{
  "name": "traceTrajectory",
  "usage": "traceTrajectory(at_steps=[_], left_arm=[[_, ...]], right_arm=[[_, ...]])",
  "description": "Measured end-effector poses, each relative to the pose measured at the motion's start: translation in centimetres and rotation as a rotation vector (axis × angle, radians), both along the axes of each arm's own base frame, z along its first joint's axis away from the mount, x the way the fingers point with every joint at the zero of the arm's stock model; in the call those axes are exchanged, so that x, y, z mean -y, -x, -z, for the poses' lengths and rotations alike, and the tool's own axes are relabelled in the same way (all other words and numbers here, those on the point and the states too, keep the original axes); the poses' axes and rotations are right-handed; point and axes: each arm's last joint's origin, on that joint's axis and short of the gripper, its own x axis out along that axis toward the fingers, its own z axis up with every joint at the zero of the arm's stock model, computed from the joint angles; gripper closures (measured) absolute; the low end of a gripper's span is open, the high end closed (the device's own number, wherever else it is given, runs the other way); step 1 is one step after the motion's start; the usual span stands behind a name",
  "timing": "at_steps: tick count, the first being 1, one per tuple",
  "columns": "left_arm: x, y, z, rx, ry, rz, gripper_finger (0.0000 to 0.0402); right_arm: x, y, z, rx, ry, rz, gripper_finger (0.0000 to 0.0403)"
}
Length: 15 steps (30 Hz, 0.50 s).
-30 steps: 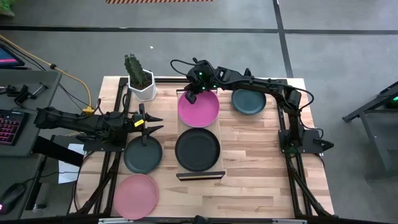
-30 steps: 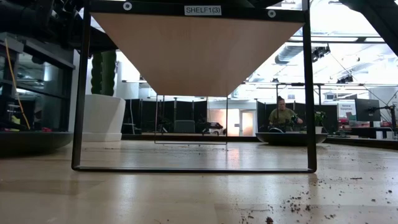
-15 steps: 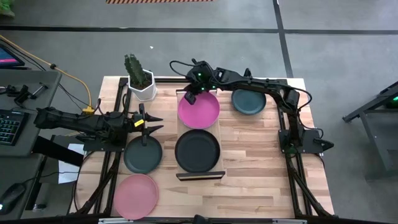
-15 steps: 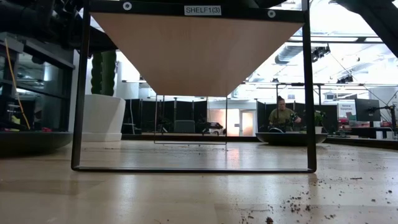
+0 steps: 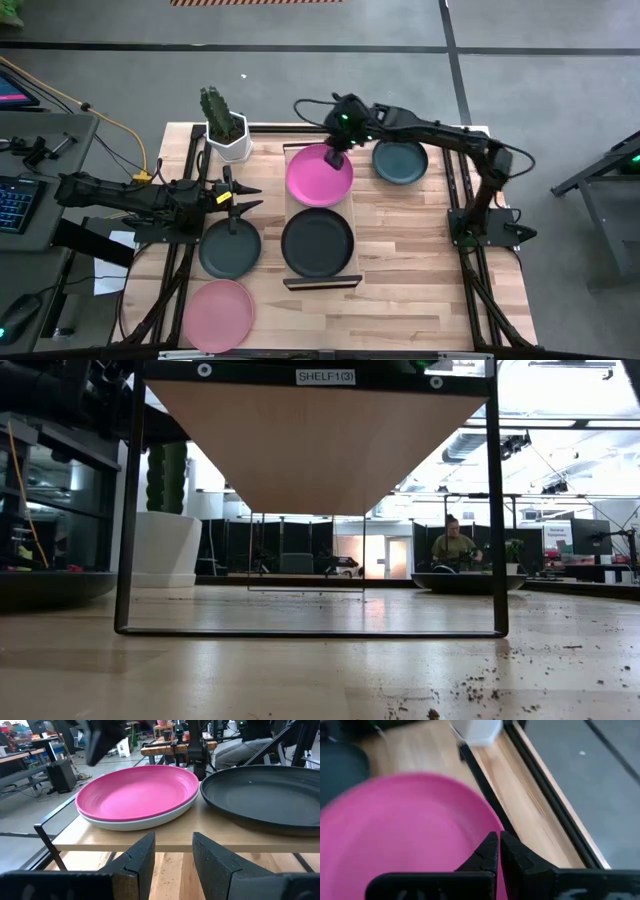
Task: Place and stack plates onto a shelf
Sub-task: Stack the light pink plate on top of the black plate on the shelf
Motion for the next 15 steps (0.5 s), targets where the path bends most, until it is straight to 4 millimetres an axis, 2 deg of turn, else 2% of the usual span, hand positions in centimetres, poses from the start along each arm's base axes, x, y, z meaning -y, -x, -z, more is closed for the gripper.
traceTrajectory(at_steps=[4,8,12,15], left_arm=[[0.0,0.0,0.0,0.004,-0.001,0.000,0.0281],[-0.1,0.0,-0.2,0.020,-0.002,-0.019,0.0281],[-0.1,0.0,-0.5,0.050,-0.003,-0.019,0.0281],[0.0,-0.1,-0.7,0.071,0.003,-0.019,0.0281]], right_arm=[[-1.3,4.1,0.9,0.042,0.017,0.044,0.0403],[-3.1,8.8,2.5,0.154,0.030,0.086,0.0403],[-5.0,12.8,3.4,0.323,0.072,0.076,0.0403],[-6.4,14.8,3.9,0.485,0.114,0.037,0.0403]])
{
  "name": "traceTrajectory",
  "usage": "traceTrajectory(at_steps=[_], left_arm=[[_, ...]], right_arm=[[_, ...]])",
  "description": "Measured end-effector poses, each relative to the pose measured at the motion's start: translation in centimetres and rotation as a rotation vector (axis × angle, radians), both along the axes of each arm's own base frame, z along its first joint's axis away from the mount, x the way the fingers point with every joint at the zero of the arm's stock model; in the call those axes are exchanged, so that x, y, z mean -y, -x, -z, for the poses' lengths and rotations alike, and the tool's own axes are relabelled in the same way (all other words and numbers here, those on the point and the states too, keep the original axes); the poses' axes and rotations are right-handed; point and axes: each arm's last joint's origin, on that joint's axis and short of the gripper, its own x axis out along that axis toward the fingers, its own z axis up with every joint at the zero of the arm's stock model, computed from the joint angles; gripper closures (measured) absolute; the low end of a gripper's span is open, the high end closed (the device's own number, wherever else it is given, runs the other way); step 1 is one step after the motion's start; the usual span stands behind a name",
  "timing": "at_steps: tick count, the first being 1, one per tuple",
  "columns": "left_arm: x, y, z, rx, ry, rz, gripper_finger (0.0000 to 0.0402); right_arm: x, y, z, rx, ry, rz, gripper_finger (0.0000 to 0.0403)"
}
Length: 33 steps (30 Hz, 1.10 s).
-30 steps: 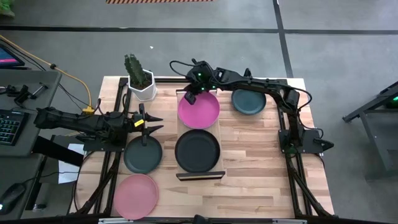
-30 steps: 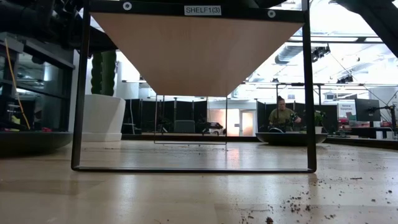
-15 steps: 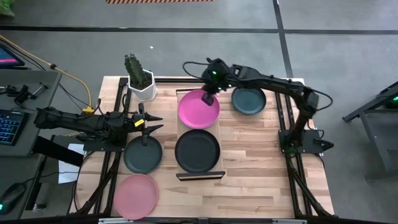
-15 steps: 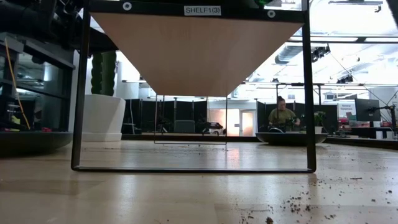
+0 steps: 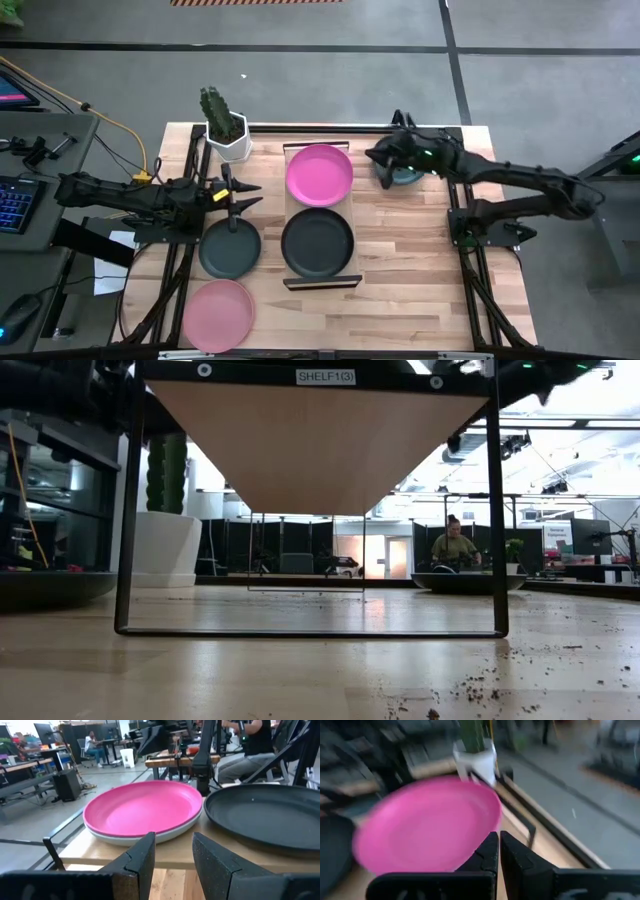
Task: Place and stack plates onto a shelf
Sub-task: Stack the light pink plate on top of the black plate on the shelf
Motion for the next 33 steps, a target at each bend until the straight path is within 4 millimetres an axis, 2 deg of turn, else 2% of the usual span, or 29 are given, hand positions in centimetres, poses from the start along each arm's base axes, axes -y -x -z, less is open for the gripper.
traceTrajectory(at_steps=[4,9,18,33], left_arm=[[0.0,0.0,-0.2,0.023,0.002,0.000,0.0281],[0.0,0.0,-0.2,0.021,0.002,0.000,0.0281],[0.0,0.0,-0.1,0.014,0.002,0.001,0.0281],[0.0,0.0,-0.1,0.015,0.002,0.001,0.0281]], right_arm=[[-2.0,1.4,0.6,0.252,0.075,-0.139,0.0403],[-3.5,2.0,1.2,0.442,0.159,-0.228,0.0403],[-3.7,1.8,2.1,0.388,0.169,-0.230,0.0403],[-3.7,1.8,2.1,0.381,0.168,-0.227,0.0402]])
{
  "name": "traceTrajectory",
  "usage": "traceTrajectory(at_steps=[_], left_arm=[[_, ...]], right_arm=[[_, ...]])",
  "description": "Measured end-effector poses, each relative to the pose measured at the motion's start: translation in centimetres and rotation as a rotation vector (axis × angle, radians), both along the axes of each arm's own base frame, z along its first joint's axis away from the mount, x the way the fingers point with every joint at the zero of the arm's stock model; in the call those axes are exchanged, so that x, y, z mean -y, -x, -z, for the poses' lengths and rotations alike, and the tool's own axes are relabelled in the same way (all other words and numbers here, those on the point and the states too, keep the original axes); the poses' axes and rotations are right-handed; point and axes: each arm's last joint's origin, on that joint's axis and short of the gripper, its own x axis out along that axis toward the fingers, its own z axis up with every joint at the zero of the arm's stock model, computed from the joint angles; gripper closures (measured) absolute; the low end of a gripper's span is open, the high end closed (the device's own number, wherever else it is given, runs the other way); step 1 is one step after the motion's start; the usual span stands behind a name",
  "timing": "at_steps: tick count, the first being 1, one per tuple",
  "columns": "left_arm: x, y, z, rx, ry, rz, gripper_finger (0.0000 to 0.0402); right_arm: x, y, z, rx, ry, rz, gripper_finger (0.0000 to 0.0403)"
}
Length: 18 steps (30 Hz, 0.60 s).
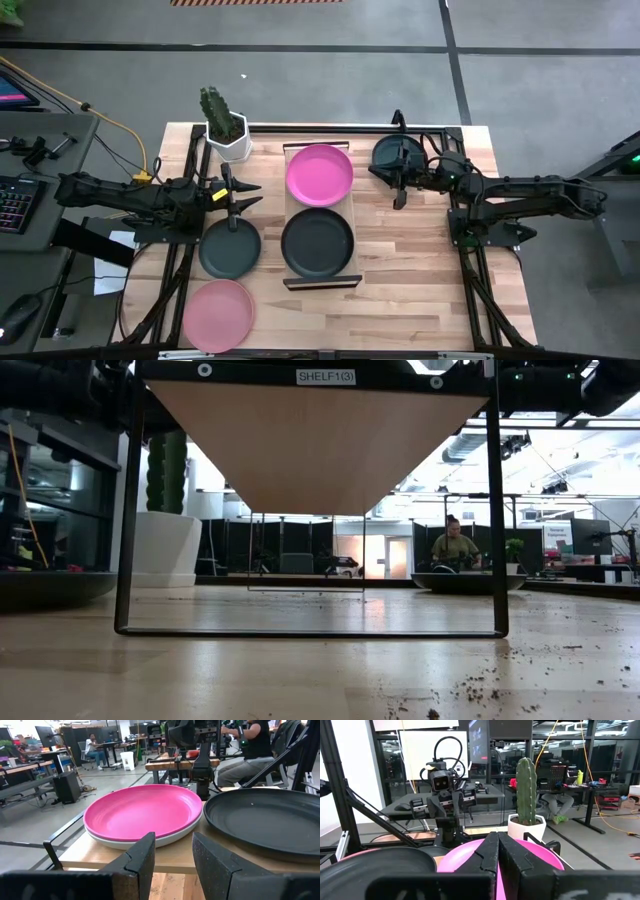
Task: Place and stack plates onto a shelf
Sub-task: Stack the light pink plate on top of the black plate on the shelf
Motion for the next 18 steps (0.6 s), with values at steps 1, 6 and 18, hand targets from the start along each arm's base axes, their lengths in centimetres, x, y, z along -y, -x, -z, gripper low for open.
traceTrajectory(at_steps=[1,6,18], left_arm=[[0.0,0.0,0.0,0.000,0.000,0.000,0.0281],[0.0,0.0,0.0,0.000,0.001,0.000,0.0281],[0.9,-1.5,-0.1,-0.013,0.039,0.116,0.0281]], right_arm=[[0.0,0.0,0.0,0.000,0.000,0.000,0.0402],[0.0,0.0,0.0,-0.001,0.000,0.000,0.0402],[0.0,0.0,0.0,-0.004,0.026,0.002,0.0402]])
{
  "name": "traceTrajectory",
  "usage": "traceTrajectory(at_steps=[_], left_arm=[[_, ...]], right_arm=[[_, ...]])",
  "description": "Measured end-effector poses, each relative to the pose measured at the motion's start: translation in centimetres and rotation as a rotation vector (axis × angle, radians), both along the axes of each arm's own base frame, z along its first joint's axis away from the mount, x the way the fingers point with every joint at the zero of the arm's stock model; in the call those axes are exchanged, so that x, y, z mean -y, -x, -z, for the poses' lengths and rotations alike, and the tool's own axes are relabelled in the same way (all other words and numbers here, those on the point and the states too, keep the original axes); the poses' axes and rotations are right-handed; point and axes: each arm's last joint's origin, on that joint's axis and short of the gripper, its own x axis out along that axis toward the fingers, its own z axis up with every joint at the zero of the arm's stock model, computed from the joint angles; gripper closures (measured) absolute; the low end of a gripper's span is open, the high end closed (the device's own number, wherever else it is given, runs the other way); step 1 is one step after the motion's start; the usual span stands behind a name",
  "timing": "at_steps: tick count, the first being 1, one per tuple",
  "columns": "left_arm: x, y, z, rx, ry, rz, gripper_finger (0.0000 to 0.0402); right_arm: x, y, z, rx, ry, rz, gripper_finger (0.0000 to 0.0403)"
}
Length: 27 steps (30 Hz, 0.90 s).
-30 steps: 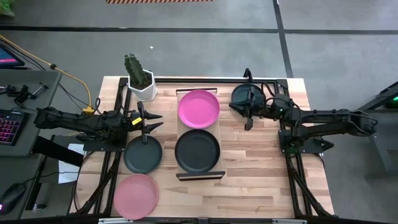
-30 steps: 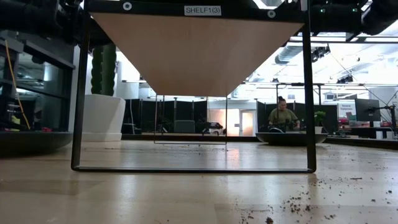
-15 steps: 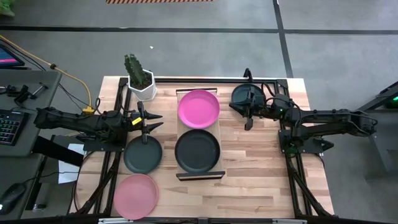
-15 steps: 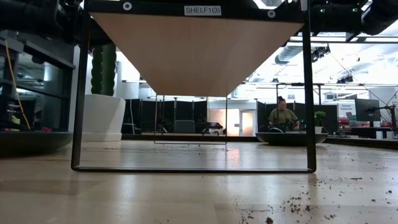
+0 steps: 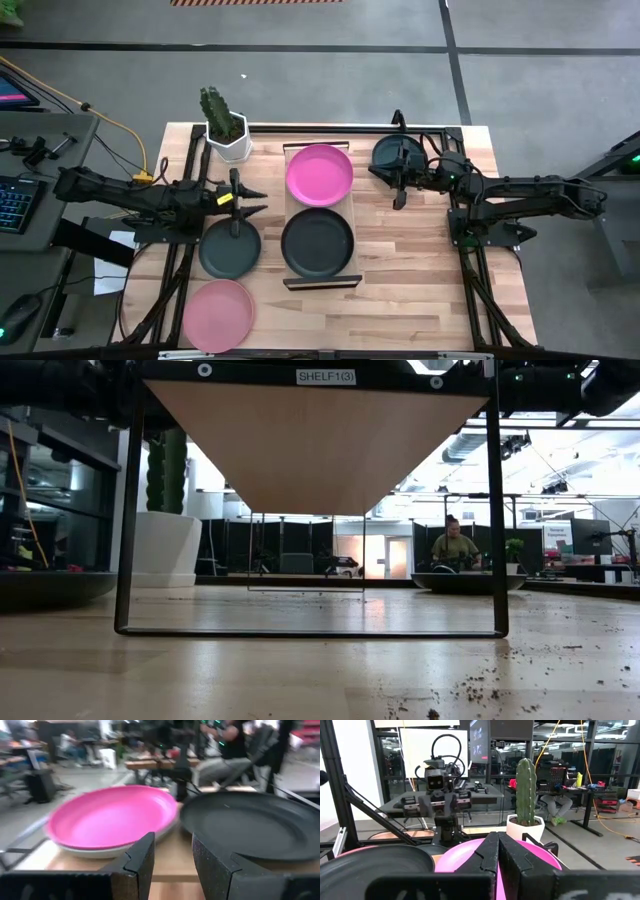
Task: Place and stack plates onto a shelf
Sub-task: Stack the light pink plate on top of the black plate on the shelf
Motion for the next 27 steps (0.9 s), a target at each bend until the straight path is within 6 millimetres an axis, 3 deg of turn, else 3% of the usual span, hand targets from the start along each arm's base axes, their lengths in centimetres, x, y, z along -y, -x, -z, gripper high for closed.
traceTrajectory(at_steps=[5,9,16,22,27], left_arm=[[1.6,-0.8,-0.5,-0.127,0.020,0.094,0.0281],[3.6,-1.2,-2.0,-0.267,0.130,0.170,0.0281],[8.9,-1.9,-3.1,-0.487,0.367,0.376,0.0281],[13.2,-2.2,-0.9,-0.667,0.412,0.423,0.0281],[15.5,-2.3,2.3,-0.806,0.268,0.451,0.0281]], right_arm=[[0.0,0.0,0.1,-0.008,-0.002,0.000,0.0402],[0.0,0.0,0.2,-0.016,-0.007,-0.001,0.0402],[0.0,0.0,0.2,-0.018,-0.008,-0.001,0.0402],[0.0,0.0,0.2,-0.021,-0.012,-0.007,0.0402],[0.0,0.0,0.2,-0.024,-0.013,-0.006,0.0402]])
